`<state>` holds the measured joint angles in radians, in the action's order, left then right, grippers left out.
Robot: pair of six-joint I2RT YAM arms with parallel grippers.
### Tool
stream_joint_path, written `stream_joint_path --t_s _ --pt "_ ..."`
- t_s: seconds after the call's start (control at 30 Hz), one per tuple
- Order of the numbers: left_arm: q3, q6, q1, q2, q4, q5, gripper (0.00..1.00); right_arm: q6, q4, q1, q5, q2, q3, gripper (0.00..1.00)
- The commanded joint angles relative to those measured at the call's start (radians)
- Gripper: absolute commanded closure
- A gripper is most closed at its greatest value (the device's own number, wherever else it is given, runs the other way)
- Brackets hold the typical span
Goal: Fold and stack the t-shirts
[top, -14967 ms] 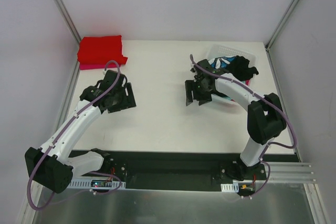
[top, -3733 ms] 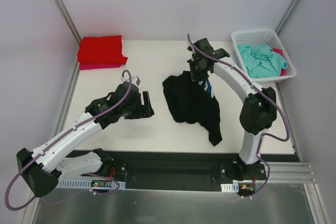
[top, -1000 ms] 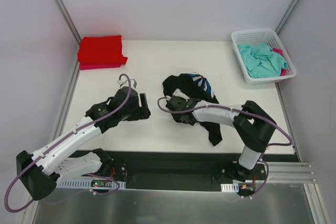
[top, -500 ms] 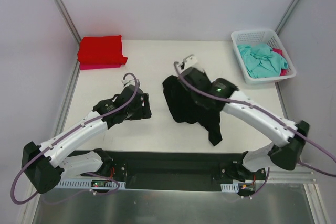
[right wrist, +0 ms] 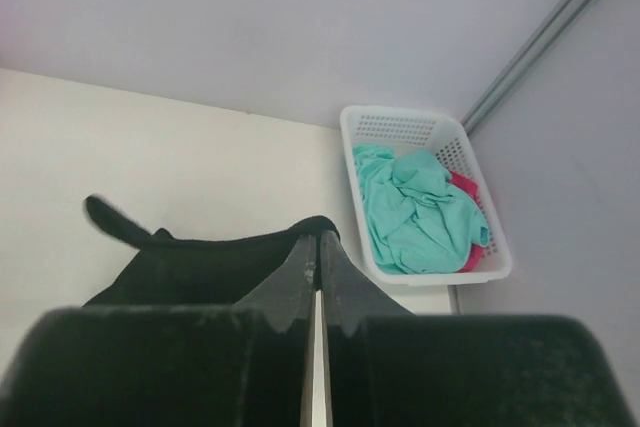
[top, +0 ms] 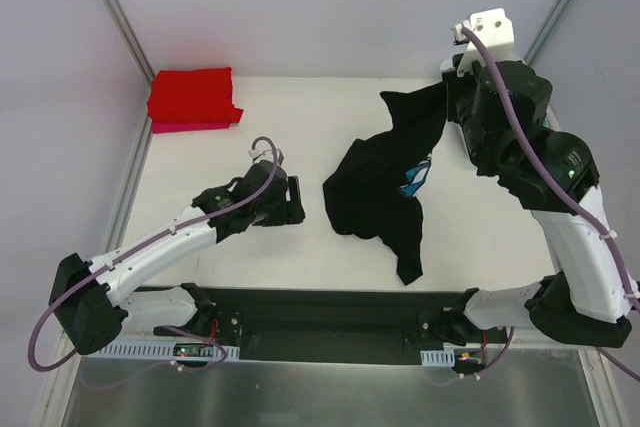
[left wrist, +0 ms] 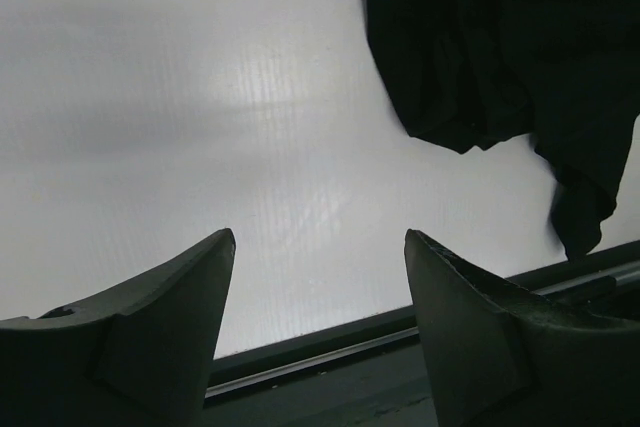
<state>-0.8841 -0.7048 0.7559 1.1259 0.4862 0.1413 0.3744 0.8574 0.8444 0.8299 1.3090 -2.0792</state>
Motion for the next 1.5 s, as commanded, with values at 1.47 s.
stream_joint_path --t_s 1.47 --pt "-0.044 -0.031 0.263 0.284 -0.529 0.066 0.41 -0.037 -0.442 -0.102 -0.514 -0.183 -0.085 0.99"
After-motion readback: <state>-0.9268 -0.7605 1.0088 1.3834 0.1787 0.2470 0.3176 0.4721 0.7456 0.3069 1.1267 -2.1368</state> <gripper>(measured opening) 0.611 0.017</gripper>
